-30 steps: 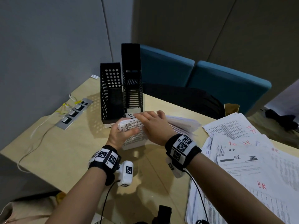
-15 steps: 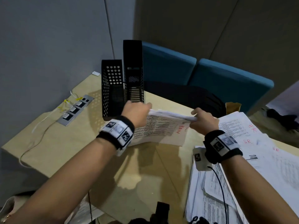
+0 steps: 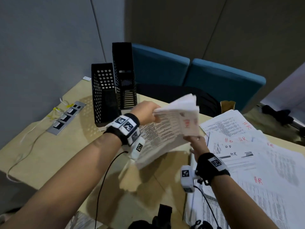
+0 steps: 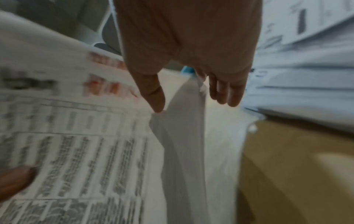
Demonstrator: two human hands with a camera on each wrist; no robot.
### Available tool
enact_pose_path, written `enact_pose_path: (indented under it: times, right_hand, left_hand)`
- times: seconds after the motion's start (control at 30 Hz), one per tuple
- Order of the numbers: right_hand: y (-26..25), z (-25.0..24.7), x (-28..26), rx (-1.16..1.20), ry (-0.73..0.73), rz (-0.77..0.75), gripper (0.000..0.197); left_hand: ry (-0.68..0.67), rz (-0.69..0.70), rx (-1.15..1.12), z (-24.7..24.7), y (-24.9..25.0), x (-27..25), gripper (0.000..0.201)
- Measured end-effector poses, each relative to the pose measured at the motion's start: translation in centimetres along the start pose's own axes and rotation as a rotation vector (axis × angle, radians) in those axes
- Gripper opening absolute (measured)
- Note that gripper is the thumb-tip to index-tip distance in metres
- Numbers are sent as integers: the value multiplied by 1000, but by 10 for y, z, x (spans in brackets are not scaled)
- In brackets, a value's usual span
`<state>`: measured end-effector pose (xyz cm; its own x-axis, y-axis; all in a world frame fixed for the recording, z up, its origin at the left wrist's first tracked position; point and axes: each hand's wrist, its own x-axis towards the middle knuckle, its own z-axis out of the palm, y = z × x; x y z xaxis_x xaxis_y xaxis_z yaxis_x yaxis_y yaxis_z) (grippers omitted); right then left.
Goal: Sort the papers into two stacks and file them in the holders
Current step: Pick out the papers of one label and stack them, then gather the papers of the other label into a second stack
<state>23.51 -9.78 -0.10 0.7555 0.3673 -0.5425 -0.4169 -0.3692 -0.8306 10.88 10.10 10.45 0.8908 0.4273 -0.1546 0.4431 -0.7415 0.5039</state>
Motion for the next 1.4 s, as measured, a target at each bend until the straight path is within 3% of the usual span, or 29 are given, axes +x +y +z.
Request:
enact_pose_path:
  times: [0.13,0.23,0.27,0.37,0.43,0.5,0.6,0.7,0.8,0.9,1.0,1.13,1.2,1.3,1.4]
  right_hand:
    - [12,14,-14,110,-304,154,10]
    - [20,35,-18,164,-246,-5,7]
    - [19,42,-26,159,-200,-82,17]
    - [19,60,-38,146,-176,-280,23]
    - [14,68,-48,120,-203,-383,22]
    - [11,71,-54,110,-242,-438,29]
    - [15,75,-58,104,-270,-395,46]
    - [28,78,-62,72,-228,-307,54]
    - [34,83,-67,-76,-160,-329,43]
    - [36,90,-72,-227,-46,-403,28]
    - [40,96,-69,-394,-20,-373,25]
    - [59,103,-54,-762,-151,-162,14]
    - [74,109,-51,-894,-245,-68,8]
    - [94,123,-53,-988,-317,-18,10]
    - [96,137,-60,-1008,-331,-49,25]
  left_hand:
    - [19,-185,-598,11,-40,-24,33]
    - [58,-230,-762,39,-63,-55,38]
    - [98,-221,-774,47,-69,-66,38]
    - [346,-226,-821,67,-73,-89,24]
    - [506,-251,-969,74,-71,-103,27]
    - [579,-203,-1043,80,-73,-118,36]
    - [526,-263,-1029,90,-83,-132,47]
    - [542,-382,-935,109,-101,-130,78]
    - [579,-436,-987,108,-90,-121,58]
    - [558,-564,-865,103,-84,-115,36]
    - [508,-602,-857,101,-101,-121,34]
    - [168,-720,-833,106,-136,-146,11]
    - [-1,-794,-735,109,-150,-158,9]
    - [14,-902,-551,108,-161,-171,14]
    - [68,-932,-433,100,-164,-174,13]
